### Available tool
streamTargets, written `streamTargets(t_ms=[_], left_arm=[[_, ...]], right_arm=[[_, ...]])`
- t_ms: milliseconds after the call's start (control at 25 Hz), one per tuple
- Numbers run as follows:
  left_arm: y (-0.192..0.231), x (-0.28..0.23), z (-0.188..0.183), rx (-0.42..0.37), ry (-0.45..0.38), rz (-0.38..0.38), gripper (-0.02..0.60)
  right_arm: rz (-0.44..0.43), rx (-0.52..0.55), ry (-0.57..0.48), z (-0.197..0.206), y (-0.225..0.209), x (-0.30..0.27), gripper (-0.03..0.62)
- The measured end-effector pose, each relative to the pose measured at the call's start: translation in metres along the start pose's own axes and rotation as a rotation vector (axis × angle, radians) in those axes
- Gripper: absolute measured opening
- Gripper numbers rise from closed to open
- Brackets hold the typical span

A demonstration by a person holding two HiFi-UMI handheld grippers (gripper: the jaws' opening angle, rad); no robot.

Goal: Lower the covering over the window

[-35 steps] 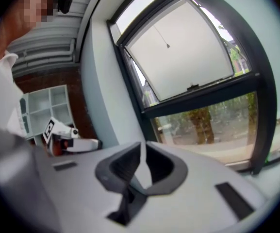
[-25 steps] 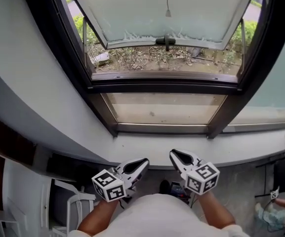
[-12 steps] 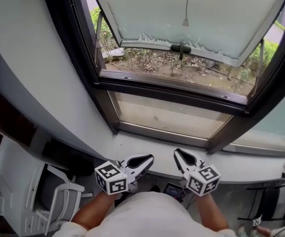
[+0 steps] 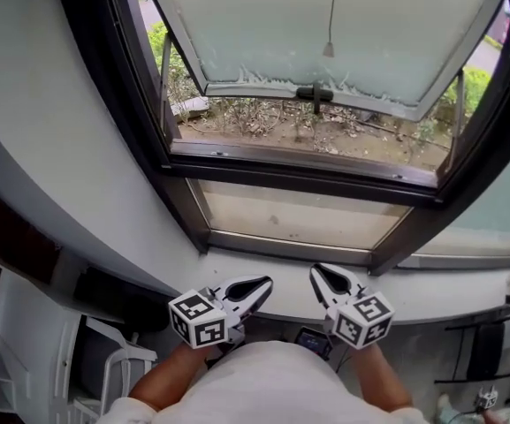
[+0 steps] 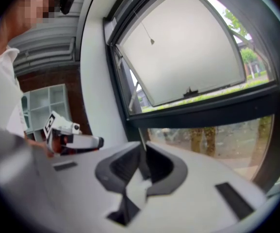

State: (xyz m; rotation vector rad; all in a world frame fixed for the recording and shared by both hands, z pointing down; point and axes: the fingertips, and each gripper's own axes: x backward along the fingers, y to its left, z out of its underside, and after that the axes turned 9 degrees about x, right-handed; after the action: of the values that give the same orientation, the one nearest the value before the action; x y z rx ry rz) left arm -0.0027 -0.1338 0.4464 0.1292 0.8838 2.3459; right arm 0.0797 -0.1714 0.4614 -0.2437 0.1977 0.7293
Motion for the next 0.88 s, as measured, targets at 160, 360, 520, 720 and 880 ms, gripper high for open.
streamTargets(t_ms=[160, 360, 520, 720, 880], left_arm=[[0.008, 0.003, -0.014, -0.021, 0.016, 0.015, 0.016], [0.018, 0.009, -0.028, -0.038, 0.013, 0.023, 0.017], [0.024, 0.013, -0.033, -0.040, 0.011, 0.028, 0.017], [0.029, 0.016, -0.041, -0.046, 0.001, 0.033, 0.017], [0.030, 0.014, -0.049, -0.074, -0.008, 0.037, 0.017]], right_arm=[[0.028, 0.001, -0.009, -0.008, 0.001, -0.010, 0.028], [0.046, 0.011, -0.012, -0.015, 0.005, -0.022, 0.028], [0.059, 0.020, -0.010, -0.020, 0.006, -0.028, 0.028], [0.063, 0.041, 0.000, -0.024, 0.007, -0.035, 0.028], [0.063, 0.084, 0.003, -0.032, 0.007, -0.038, 0.028]])
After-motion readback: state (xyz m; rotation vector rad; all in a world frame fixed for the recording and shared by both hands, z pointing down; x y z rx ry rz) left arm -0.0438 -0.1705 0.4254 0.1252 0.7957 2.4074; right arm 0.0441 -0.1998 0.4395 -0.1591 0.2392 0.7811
